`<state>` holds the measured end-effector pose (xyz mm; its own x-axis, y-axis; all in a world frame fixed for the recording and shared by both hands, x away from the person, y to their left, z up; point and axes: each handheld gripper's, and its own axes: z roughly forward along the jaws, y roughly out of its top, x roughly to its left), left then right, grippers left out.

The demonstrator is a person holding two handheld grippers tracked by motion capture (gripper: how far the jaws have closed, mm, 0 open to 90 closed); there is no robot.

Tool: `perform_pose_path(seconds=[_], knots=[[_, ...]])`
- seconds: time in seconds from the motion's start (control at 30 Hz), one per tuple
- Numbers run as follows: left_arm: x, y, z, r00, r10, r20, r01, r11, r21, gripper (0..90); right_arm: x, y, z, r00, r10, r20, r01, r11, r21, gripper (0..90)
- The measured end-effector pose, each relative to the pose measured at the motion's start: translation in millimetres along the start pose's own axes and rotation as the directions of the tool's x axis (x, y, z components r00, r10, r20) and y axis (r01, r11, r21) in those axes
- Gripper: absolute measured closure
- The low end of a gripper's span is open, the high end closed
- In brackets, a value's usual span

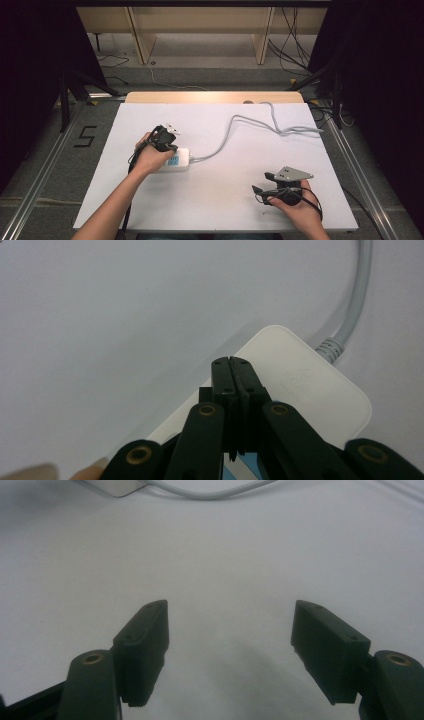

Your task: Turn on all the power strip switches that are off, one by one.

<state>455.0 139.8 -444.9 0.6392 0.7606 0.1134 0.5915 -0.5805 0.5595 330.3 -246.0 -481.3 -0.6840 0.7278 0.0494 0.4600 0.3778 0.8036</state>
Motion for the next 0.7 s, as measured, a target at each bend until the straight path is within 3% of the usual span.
perform_pose_path(seconds=[0.23,0.43,0.57,0.7], knots=[[-3.4,1.6,1.2,0.9996,0.017,-0.022,-0.017,0.9998,0.012,89.3,0.4,0.1,-0.1,1.0,-0.001,-0.001,0.001,1.0,-0.002,32.4],[-3.5,1.5,2.4,0.9998,-0.006,-0.021,0.006,0.9999,0.011,89.4,0.2,0.0,-0.1,1.0,-0.002,0.0,0.002,1.0,0.0,32.4],[-4.3,1.6,2.8,0.9995,0.006,-0.03,-0.006,0.9999,0.016,89.4,0.4,0.0,-0.2,1.0,-0.003,-0.001,0.003,1.0,-0.002,32.4],[-2.2,1.1,2.9,0.9996,-0.023,-0.015,0.023,0.9996,0.015,89.5,0.6,0.0,0.0,1.0,-0.003,-0.001,0.003,1.0,-0.002,32.4]])
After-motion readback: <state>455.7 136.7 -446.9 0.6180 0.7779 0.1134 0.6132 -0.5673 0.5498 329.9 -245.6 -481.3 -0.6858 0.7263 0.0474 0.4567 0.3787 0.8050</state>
